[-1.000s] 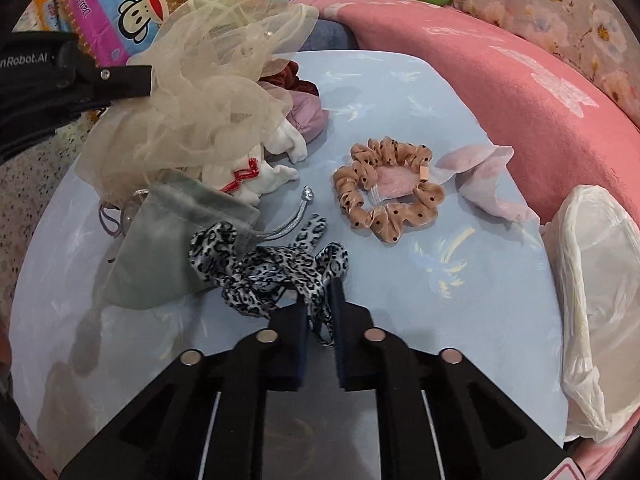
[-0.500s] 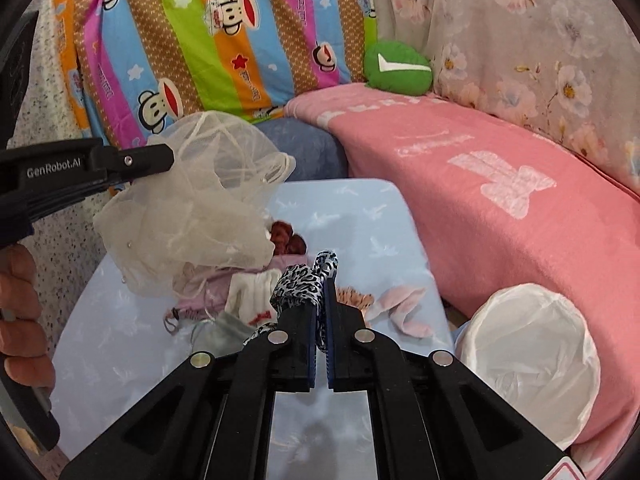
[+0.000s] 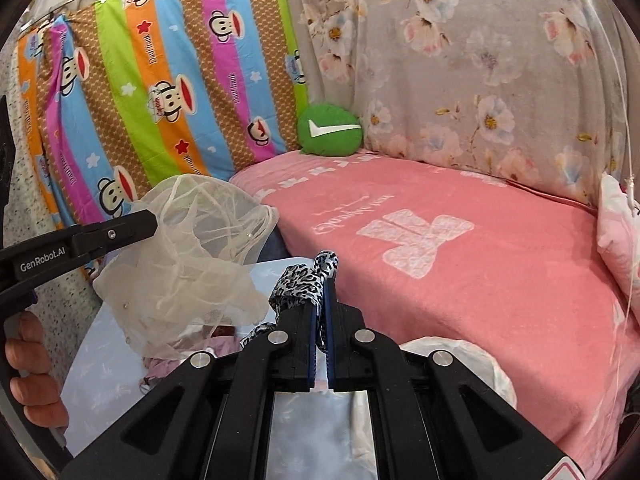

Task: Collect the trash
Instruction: 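Carry the tulle and leopard scrunchie in both tools over the white bin, then open both tools to drop the tulle and scrunchie into the bin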

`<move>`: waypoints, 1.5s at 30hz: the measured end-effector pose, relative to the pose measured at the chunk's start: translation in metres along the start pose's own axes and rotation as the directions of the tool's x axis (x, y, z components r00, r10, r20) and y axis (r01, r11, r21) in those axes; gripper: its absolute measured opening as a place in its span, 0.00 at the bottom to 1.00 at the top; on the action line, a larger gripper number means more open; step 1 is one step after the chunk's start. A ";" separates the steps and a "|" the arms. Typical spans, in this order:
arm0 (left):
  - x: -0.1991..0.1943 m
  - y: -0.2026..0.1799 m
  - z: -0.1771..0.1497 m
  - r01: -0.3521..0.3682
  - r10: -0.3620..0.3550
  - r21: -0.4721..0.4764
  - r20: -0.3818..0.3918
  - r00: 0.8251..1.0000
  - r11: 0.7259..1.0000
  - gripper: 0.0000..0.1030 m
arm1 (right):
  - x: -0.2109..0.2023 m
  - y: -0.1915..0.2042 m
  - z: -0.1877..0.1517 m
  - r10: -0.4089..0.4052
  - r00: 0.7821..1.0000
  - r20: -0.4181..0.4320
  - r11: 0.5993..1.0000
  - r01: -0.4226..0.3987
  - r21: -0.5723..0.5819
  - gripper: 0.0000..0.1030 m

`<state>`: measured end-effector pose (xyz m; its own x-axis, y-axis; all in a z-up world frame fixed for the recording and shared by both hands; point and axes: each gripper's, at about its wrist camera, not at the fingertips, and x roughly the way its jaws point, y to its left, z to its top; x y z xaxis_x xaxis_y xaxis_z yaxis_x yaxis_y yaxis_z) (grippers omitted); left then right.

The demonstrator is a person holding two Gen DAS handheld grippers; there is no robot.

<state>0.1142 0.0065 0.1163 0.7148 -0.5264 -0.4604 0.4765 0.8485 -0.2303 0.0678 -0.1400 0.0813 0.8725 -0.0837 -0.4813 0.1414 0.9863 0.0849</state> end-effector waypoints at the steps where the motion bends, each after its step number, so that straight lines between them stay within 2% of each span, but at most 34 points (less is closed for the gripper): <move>1: 0.004 -0.007 -0.001 0.013 -0.013 0.009 -0.005 1.000 1.000 0.06 | -0.001 -0.009 0.000 -0.015 1.000 -0.001 1.000 0.015 0.009 0.03; 10: 0.043 -0.059 -0.016 0.136 -0.132 0.037 -0.101 0.986 0.990 0.07 | 0.005 -0.070 -0.018 -0.115 0.992 -0.056 0.991 0.119 0.061 0.06; 15: 0.060 -0.075 -0.024 0.205 -0.204 -0.006 -0.142 0.969 0.979 0.07 | 0.013 -0.091 -0.029 -0.149 0.984 -0.095 0.983 0.158 0.091 0.09; 16: 0.064 -0.077 -0.025 0.216 -0.216 -0.019 -0.154 0.964 0.976 0.08 | 0.014 -0.094 -0.031 -0.152 0.983 -0.101 0.982 0.161 0.097 0.11; 18: 0.073 -0.081 -0.028 0.229 -0.233 -0.040 -0.179 0.956 0.973 0.17 | 0.015 -0.100 -0.033 -0.167 0.980 -0.108 0.979 0.178 0.103 0.28; 20: 0.077 -0.085 -0.030 0.217 -0.220 -0.038 -0.187 0.957 0.976 0.34 | 0.014 -0.102 -0.036 -0.186 0.977 -0.104 0.976 0.196 0.098 0.42; 22: 0.079 -0.087 -0.033 0.191 -0.193 -0.029 -0.187 0.963 0.981 0.49 | 0.014 -0.104 -0.038 -0.195 0.975 -0.105 0.974 0.205 0.095 0.44; 33: 0.080 -0.081 -0.040 0.124 -0.124 -0.008 -0.179 0.976 0.992 0.50 | 0.014 -0.102 -0.039 -0.162 0.981 -0.110 0.978 0.175 0.118 0.46; 38: 0.075 -0.062 -0.048 0.071 -0.074 -0.025 -0.173 0.982 0.997 0.60 | 0.017 -0.090 -0.044 -0.134 0.984 -0.117 0.982 0.148 0.116 0.48; 45: 0.066 -0.021 -0.065 -0.029 0.015 -0.077 -0.182 0.983 0.997 0.67 | 0.024 -0.057 -0.054 -0.085 0.988 -0.132 0.990 0.099 0.097 0.52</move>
<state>0.1176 -0.0426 0.0352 0.6165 -0.4949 -0.6124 0.4145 0.8653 -0.2819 0.0554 -0.1907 0.0177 0.7878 -0.1481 -0.5979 0.2715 0.9548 0.1213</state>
